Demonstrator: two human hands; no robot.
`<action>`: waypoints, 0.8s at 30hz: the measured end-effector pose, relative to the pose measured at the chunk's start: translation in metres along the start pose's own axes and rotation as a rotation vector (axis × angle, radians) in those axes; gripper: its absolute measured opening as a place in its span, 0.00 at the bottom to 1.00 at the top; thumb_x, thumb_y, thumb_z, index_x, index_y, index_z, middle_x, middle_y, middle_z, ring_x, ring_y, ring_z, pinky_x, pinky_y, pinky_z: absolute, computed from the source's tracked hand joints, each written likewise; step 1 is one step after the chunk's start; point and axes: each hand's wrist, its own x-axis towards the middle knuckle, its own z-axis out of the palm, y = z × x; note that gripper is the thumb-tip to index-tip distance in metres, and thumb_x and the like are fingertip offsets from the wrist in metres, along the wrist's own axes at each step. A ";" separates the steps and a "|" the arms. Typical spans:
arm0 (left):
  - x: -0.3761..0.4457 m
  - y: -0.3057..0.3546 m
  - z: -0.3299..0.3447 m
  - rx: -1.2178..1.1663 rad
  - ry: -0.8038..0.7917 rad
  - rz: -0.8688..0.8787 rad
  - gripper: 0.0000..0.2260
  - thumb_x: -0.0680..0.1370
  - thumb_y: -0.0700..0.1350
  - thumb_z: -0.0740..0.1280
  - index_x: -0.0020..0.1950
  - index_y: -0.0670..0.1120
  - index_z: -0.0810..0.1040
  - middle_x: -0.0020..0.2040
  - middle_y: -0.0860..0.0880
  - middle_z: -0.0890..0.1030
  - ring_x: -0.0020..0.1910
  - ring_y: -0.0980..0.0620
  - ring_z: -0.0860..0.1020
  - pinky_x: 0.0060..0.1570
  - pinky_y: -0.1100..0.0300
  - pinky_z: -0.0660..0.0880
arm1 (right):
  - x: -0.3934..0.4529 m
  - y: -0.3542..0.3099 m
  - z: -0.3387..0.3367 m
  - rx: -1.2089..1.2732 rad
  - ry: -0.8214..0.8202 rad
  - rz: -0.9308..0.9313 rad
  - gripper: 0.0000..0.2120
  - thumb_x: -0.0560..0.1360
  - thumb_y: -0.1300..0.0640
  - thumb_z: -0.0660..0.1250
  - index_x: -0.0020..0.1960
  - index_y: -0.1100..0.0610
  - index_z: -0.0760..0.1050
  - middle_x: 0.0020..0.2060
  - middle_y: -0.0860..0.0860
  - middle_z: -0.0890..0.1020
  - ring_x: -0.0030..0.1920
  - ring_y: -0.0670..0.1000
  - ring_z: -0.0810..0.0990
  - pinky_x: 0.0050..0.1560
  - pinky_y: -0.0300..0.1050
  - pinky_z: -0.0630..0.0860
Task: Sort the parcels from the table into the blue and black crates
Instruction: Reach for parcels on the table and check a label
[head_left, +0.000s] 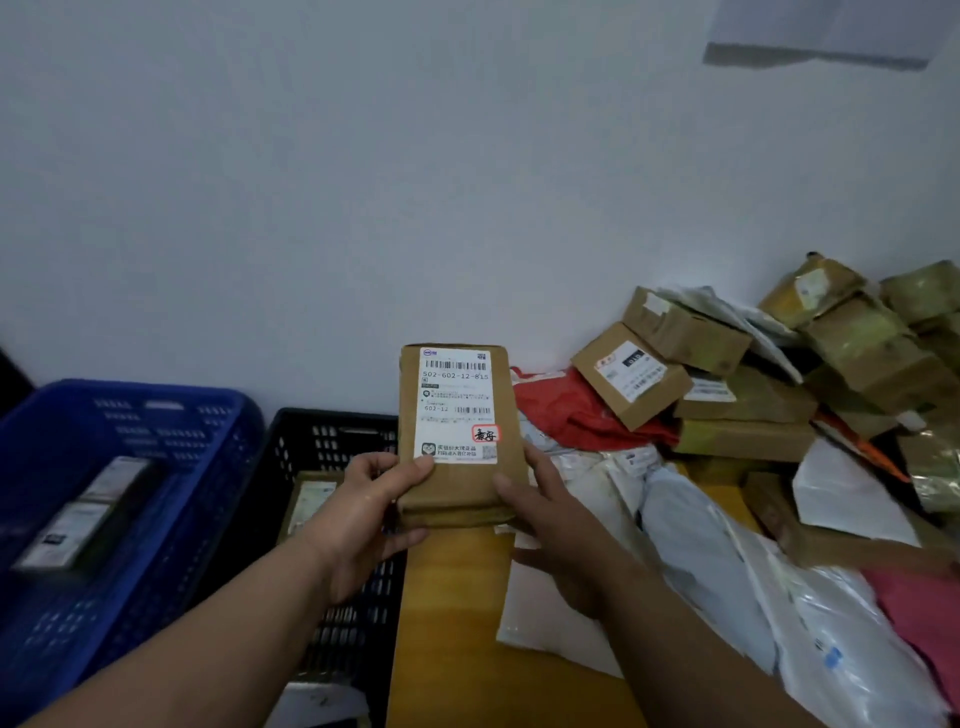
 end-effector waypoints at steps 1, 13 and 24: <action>-0.001 -0.001 -0.012 -0.015 0.030 0.000 0.31 0.65 0.55 0.76 0.63 0.49 0.69 0.60 0.44 0.78 0.58 0.44 0.79 0.45 0.52 0.81 | 0.009 0.002 0.010 -0.006 -0.037 0.031 0.29 0.70 0.37 0.69 0.66 0.25 0.61 0.64 0.41 0.73 0.62 0.49 0.75 0.56 0.53 0.76; 0.053 -0.006 -0.172 0.046 0.217 -0.200 0.24 0.69 0.60 0.73 0.60 0.50 0.76 0.55 0.47 0.83 0.56 0.46 0.80 0.53 0.48 0.78 | 0.128 0.050 0.148 0.162 -0.100 0.355 0.32 0.73 0.48 0.72 0.73 0.44 0.62 0.62 0.50 0.77 0.59 0.55 0.77 0.54 0.49 0.72; 0.190 -0.056 -0.269 0.606 0.135 -0.403 0.23 0.81 0.55 0.61 0.75 0.51 0.66 0.71 0.48 0.71 0.62 0.49 0.72 0.55 0.60 0.69 | 0.244 0.154 0.196 0.266 0.306 0.725 0.28 0.75 0.57 0.69 0.70 0.51 0.62 0.53 0.51 0.78 0.49 0.53 0.79 0.37 0.45 0.71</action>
